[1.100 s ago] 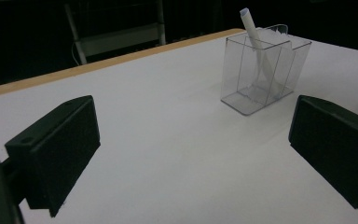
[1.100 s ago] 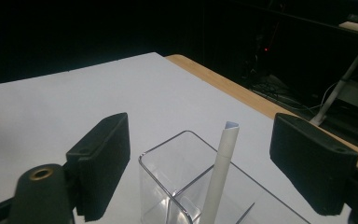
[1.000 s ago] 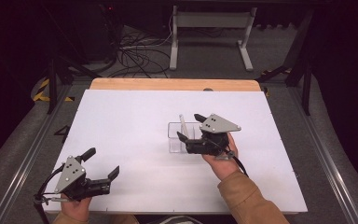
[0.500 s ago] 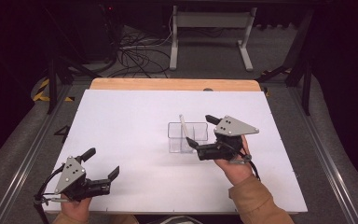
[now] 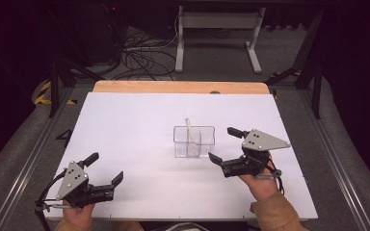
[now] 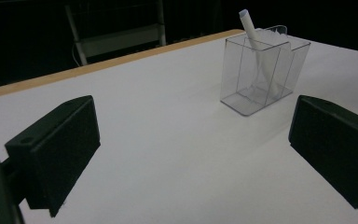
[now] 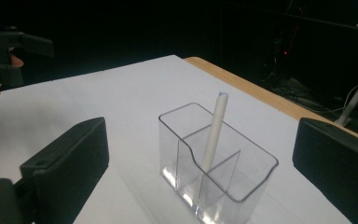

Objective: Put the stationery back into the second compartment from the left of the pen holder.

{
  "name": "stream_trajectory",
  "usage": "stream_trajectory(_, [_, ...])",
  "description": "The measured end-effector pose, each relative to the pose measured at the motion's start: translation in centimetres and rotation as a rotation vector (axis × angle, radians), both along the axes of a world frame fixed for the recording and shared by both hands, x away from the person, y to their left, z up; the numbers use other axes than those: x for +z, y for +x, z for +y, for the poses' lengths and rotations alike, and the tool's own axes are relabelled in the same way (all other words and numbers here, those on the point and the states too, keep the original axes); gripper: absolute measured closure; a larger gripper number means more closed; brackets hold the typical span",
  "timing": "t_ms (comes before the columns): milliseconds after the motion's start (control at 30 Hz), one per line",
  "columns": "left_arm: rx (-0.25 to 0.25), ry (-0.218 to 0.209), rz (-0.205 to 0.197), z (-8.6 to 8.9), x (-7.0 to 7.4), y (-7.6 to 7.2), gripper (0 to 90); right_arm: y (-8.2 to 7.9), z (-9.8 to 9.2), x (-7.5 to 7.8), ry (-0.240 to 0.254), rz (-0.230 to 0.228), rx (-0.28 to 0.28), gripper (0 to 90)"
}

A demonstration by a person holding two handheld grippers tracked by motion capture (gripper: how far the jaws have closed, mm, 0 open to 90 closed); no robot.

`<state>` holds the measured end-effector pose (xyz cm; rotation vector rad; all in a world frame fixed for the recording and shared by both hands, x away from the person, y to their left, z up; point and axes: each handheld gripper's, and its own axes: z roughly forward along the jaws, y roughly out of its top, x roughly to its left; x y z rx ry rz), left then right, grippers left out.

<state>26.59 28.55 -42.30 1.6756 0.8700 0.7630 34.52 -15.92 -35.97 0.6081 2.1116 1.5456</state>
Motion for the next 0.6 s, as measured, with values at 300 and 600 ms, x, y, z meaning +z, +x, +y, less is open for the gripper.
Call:
stream_trajectory(300, [0.004,-0.004,-0.004,0.0,0.0,0.0,2.7,-0.8,-1.9,-2.3,-0.034,0.000,0.006,0.0])
stream_trajectory(600, [-0.002,0.006,0.002,-0.1,0.0,-0.1,2.7,-1.5,-4.6,-5.8,0.008,0.037,-0.039,0.0])
